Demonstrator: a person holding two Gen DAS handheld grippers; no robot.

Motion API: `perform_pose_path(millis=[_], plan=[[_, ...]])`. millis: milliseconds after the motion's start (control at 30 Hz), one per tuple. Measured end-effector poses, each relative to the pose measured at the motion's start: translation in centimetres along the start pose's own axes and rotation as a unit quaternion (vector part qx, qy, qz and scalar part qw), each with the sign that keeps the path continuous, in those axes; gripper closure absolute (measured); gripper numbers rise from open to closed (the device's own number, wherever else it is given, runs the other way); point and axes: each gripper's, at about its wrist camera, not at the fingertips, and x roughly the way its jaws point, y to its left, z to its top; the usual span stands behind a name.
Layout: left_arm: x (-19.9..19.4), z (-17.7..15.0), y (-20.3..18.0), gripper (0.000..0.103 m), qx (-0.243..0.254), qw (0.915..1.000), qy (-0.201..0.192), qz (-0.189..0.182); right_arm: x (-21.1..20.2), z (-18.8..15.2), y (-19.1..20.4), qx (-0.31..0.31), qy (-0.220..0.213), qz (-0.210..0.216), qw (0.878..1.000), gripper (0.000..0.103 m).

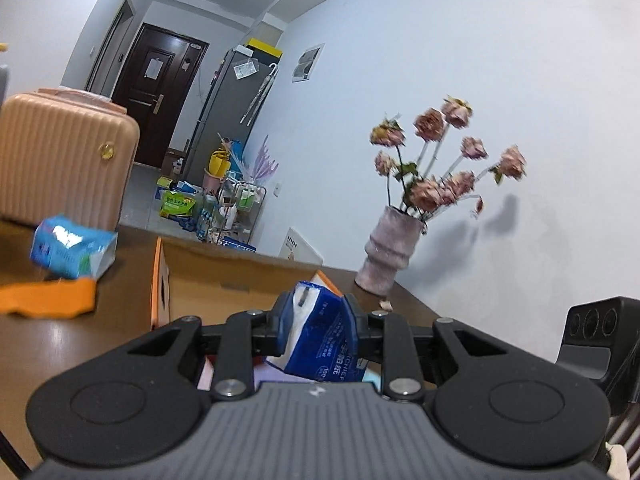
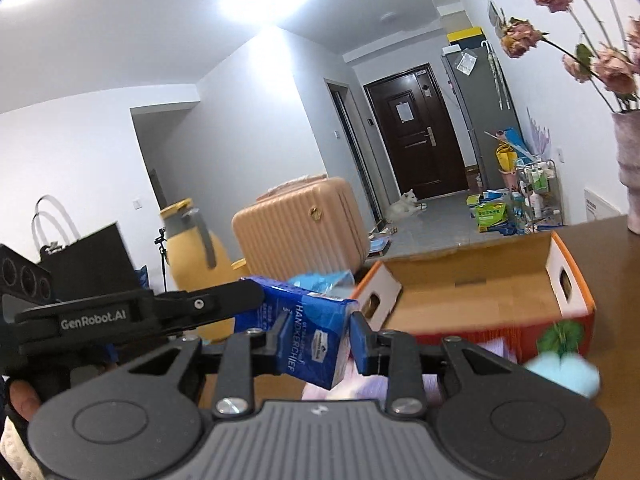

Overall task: Organize soft objects
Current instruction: 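Carry the blue tissue pack into the cardboard box and release it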

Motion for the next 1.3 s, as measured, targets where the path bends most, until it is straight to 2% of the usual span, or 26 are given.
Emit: perform_pose_path(millis=[167, 300, 400, 500, 600, 733, 867, 967, 1133, 1300], plan=[[4.6, 5.7, 0.8, 0.079, 0.013, 0.9998, -0.005, 0.017, 4.2, 5.8, -2.4, 0.01, 0.01, 0.015, 1.0, 0.077], [8.8, 9.1, 1.5, 0.079, 0.025, 0.9993, 0.003, 0.026, 7.8, 10.0, -4.3, 0.003, 0.011, 0.002, 1.0, 0.077], [13.3, 10.7, 3.4, 0.079, 0.024, 0.9982, 0.034, 0.042, 11.9, 12.6, -6.9, 0.023, 0.032, -0.004, 0.999, 0.077], [18.3, 10.7, 6.1, 0.079, 0.005, 0.9951, 0.078, 0.06, 16.6, 13.7, -10.1, 0.05, 0.061, -0.014, 0.997, 0.077], [23.0, 9.1, 8.8, 0.079, -0.016, 0.9892, 0.119, 0.084, 21.6, 13.2, -13.3, 0.071, 0.093, -0.034, 0.993, 0.077], [28.1, 6.5, 11.5, 0.079, -0.018, 0.977, 0.166, 0.132, 27.6, 10.6, -16.7, 0.097, 0.145, -0.062, 0.983, 0.077], [30.3, 5.0, 13.0, 0.079, 0.016, 0.9668, 0.19, 0.171, 31.8, 7.6, -18.8, 0.139, 0.195, -0.057, 0.969, 0.079], [31.0, 4.2, 13.6, 0.078, 0.04, 0.9609, 0.201, 0.186, 33.6, 6.2, -18.9, 0.136, 0.211, -0.064, 0.966, 0.08], [30.7, 4.2, 13.3, 0.069, 0.055, 0.963, 0.177, 0.196, 35.1, 4.1, -20.2, 0.185, 0.236, -0.041, 0.953, 0.081], [29.6, 4.8, 12.0, 0.061, 0.063, 0.966, 0.164, 0.19, 32.9, 5.1, -19.0, 0.154, 0.212, -0.049, 0.964, 0.076]])
